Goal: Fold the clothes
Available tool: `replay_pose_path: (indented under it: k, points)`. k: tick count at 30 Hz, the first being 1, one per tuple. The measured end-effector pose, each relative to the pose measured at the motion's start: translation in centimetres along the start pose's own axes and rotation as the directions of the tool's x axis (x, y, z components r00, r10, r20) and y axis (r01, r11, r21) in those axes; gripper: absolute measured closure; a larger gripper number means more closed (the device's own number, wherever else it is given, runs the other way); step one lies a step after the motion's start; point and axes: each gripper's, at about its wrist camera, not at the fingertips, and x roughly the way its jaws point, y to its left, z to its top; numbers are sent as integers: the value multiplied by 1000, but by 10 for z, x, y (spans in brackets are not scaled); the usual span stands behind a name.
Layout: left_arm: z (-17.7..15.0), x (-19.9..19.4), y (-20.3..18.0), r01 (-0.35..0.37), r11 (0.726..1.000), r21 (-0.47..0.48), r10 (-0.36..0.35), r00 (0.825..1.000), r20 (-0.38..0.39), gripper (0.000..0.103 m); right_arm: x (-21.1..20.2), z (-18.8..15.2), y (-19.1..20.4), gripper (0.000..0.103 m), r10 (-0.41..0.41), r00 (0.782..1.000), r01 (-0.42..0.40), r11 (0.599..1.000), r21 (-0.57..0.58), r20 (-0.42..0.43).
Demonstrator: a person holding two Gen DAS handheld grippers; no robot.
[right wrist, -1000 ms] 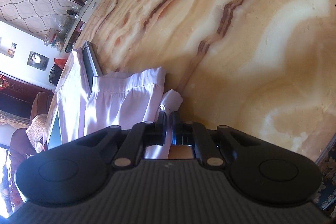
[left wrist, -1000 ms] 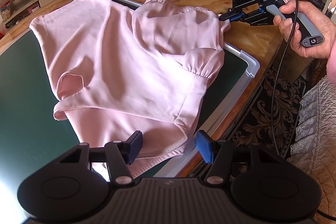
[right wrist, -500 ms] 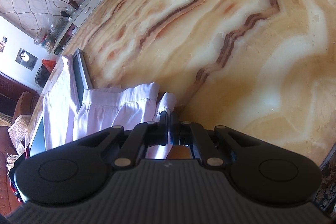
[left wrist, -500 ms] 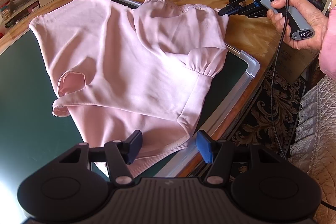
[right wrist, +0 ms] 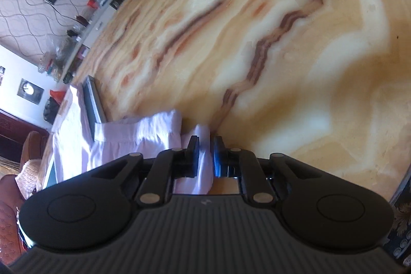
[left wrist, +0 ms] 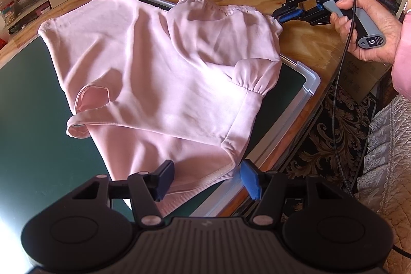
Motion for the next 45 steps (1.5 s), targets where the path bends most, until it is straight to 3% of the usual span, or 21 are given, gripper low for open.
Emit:
replay_pose_path:
  k: [2,7,12,15,16,17,18,27,36,37,39,45]
  points:
    - [0,0,1,-2,1000,-5,2,1000,0,40,-6,0,4,78,2,1000,-2,1000,-18,12]
    - [0,-1,2,-4,1000,-12,4,1000,1,40,-9,-2,25,75,81,995,-85,993,-76,-57]
    - [-1,-2,6,-3,1000,-31,3,1000,6,40,3,-6,42,75,32,993,-46,992,-120,-115]
    - [-1,-3,8,11,999,-41,-11,1000,7,47,6,-9,44,76,18,993,-32,992,-122,-118]
    - [-1,-4,8,16,999,-40,-15,1000,9,50,5,-11,44,79,23,993,-37,992,-124,-116]
    - [-1,-4,8,20,999,-41,-20,1000,12,53,3,-11,44,96,26,993,-40,991,-129,-112]
    - [-1,-5,9,24,999,-42,-23,1000,17,58,0,-13,43,100,32,993,-46,990,-131,-111]
    - [-5,-15,25,49,996,-74,-47,999,28,67,-45,-24,35,101,72,997,-76,991,-108,-42]
    - [-7,-23,24,-10,999,-46,10,1000,4,65,-23,-39,26,101,-23,996,11,990,-141,-87]
    - [-7,-26,23,-3,999,-35,4,1000,22,57,-21,-41,25,101,-26,996,13,990,-139,-90]
    - [-5,-34,19,9,1000,-6,-8,998,63,53,-20,-44,25,101,-30,996,17,990,-141,-89]
    - [11,-26,17,66,997,-43,-63,995,80,53,-24,-50,29,101,-37,995,22,987,-161,-88]
